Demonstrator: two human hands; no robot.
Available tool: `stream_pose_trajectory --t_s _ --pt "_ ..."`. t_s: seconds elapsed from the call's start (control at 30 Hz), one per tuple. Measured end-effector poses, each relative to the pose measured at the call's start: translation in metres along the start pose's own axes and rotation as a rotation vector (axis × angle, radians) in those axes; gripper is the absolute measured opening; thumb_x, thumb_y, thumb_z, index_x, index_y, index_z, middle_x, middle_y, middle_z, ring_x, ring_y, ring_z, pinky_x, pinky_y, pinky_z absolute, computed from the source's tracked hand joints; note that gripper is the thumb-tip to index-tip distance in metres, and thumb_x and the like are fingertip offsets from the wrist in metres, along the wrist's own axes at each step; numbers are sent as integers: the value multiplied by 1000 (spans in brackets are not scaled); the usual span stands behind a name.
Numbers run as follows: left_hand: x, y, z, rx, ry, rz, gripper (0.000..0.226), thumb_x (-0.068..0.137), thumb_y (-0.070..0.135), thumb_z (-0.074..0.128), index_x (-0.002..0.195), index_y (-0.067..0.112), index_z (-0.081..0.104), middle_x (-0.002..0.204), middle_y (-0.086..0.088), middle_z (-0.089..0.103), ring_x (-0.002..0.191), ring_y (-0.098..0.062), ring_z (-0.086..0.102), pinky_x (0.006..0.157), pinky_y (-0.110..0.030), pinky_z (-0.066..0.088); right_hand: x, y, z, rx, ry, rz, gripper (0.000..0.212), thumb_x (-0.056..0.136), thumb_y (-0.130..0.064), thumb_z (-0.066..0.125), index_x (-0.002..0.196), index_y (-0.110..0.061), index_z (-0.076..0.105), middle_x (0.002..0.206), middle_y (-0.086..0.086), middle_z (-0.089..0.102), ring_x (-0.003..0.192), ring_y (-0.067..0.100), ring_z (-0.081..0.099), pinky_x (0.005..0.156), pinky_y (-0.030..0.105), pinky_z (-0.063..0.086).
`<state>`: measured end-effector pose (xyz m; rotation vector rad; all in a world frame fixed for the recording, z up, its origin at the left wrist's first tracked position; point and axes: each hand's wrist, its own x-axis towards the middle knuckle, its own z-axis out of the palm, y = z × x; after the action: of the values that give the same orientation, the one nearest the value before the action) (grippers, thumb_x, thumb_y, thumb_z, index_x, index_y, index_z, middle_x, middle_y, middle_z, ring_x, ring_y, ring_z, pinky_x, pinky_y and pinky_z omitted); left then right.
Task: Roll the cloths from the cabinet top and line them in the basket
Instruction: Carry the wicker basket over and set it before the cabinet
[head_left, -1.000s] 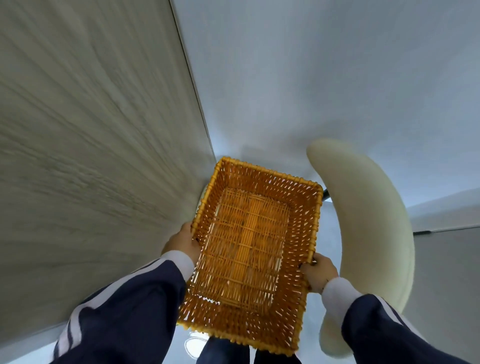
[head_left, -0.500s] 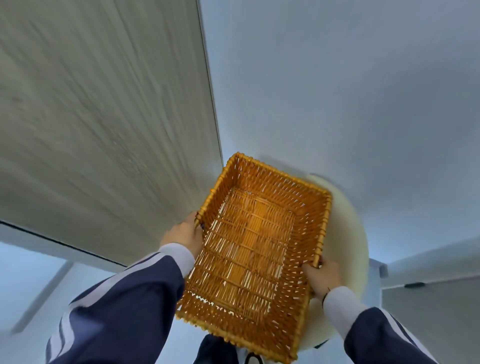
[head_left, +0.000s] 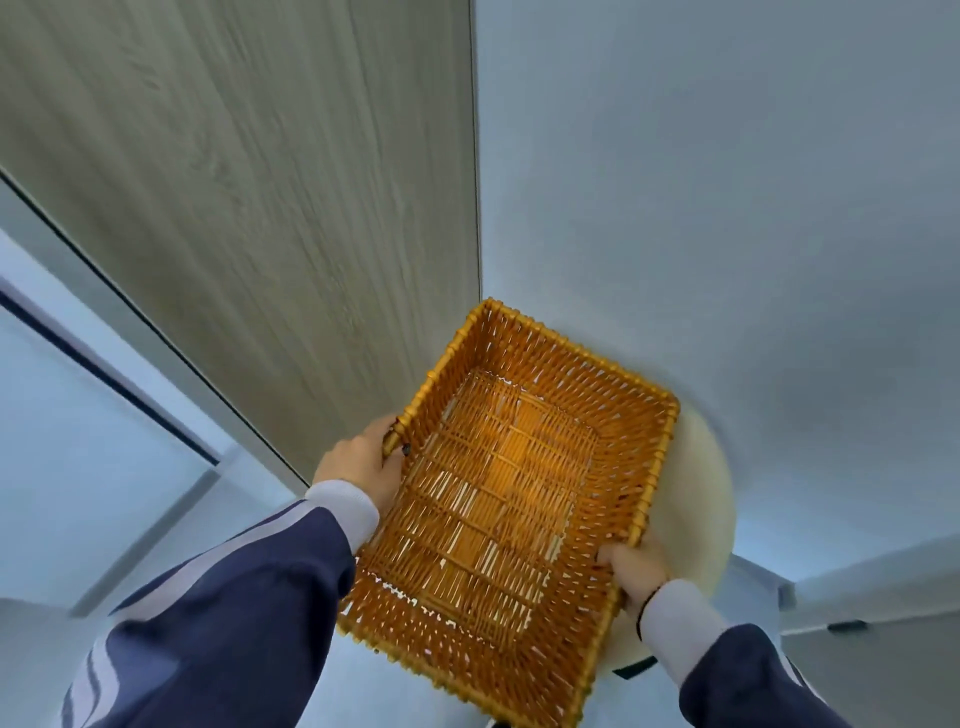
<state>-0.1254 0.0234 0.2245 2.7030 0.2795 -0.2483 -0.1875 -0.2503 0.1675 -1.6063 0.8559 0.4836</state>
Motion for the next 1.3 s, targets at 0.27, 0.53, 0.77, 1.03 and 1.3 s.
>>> stream_pose_trajectory --t_s 0.27,0.53,0.77,1.03,1.3 --pt "-42 -45 12 -71 -58 30 49 97 23 46 143 34 33 124 -6 61 104 -27 62 92 -37 51 -27 44 22 -30 68 32 28 74 9 48 78 -15 60 88 19 67 89 39 62 88 58 50" --pt "-104 -119 13 -126 44 -23 55 96 17 49 147 28 32 143 -2 48 126 -24 49 105 -39 41 -92 80 78 -96 57 43 29 77 10 44 96 -2 63 92 23 65 89 43 62 77 57 55" --pt "-190 -207 6 -92 109 -105 66 95 18 53 152 22 22 155 -1 31 142 -22 30 117 -37 22 -164 128 158 -113 -72 164 81 75 8 53 146 -19 24 123 20 49 100 42 53 76 61 53" --pt "-296 -284 -13 30 218 -277 71 94 19 53 153 20 15 162 -3 8 149 -24 1 121 -39 4 -254 162 247 -402 -353 26 26 97 -17 52 73 -15 40 80 1 46 78 20 53 75 26 51" --pt "-346 -367 -35 -769 360 -849 50 81 -2 57 127 9 40 111 -11 55 101 -32 56 89 -43 48 -306 190 318 -889 -575 -181 28 99 -40 36 113 -17 40 100 3 40 85 20 45 84 28 45"
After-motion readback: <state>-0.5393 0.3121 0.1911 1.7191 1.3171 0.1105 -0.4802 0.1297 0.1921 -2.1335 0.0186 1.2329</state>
